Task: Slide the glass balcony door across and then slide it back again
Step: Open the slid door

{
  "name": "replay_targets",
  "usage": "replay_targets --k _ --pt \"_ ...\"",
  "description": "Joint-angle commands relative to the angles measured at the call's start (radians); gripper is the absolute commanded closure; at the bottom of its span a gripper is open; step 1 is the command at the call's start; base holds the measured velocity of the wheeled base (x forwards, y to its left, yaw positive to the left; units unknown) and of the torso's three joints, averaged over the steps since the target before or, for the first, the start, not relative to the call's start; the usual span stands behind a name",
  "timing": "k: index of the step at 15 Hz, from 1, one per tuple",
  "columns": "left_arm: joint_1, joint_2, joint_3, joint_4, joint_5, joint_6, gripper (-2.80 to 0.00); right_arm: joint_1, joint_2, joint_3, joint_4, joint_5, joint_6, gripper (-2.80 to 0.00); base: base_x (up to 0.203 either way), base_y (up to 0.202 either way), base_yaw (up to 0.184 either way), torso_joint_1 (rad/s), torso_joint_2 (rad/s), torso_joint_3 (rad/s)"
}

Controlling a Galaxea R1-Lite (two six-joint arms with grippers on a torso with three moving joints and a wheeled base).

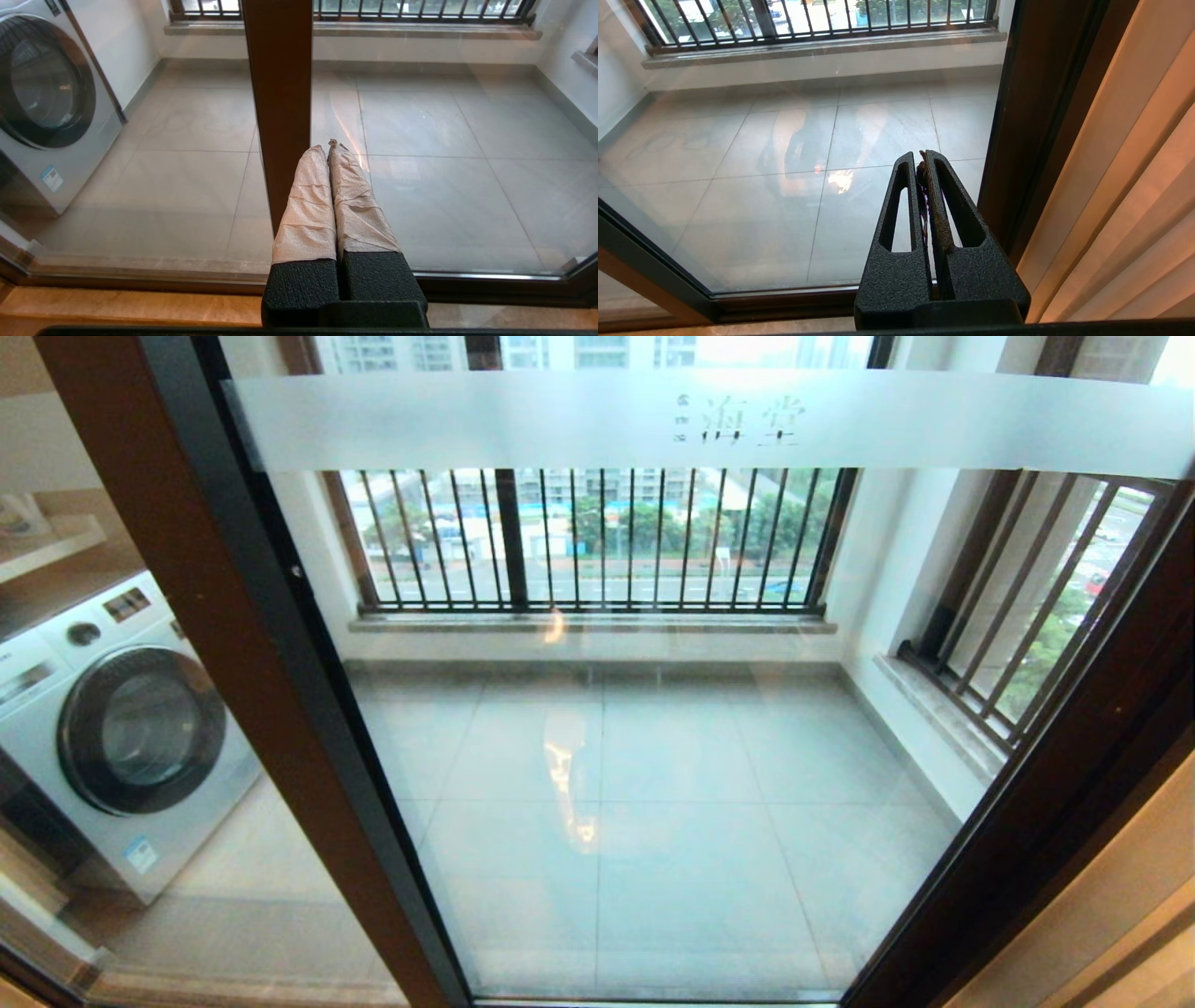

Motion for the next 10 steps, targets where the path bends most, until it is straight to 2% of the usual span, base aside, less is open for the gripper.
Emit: replay_targets --k 1,6,8,10 --pt "0.000 0.000 0.000 0.000 0.000 0.000 0.00 0.000 0.000 0.000 0.000 0.000 -0.002 0.00 0.000 0.000 0.000 0.000 0.00 0.000" --pt "0.000 0.000 0.000 0.000 0.000 0.000 0.00 0.000 0.009 -0.017 0.042 -0.004 -0.006 0.00 0.000 0.000 0.000 0.000 0.00 0.000" --pt "0.000 0.000 0.000 0.000 -0.001 0.000 0.00 0.000 0.008 -0.105 0.169 -0.002 -0.002 0.00 0.000 0.000 0.000 0.000 0.00 0.000" --pt "0.000 -0.001 0.000 0.000 -0.001 0.000 0.00 0.000 0.054 -0.230 0.222 0.004 0.007 0.00 0.000 0.000 0.000 0.000 0.00 0.000"
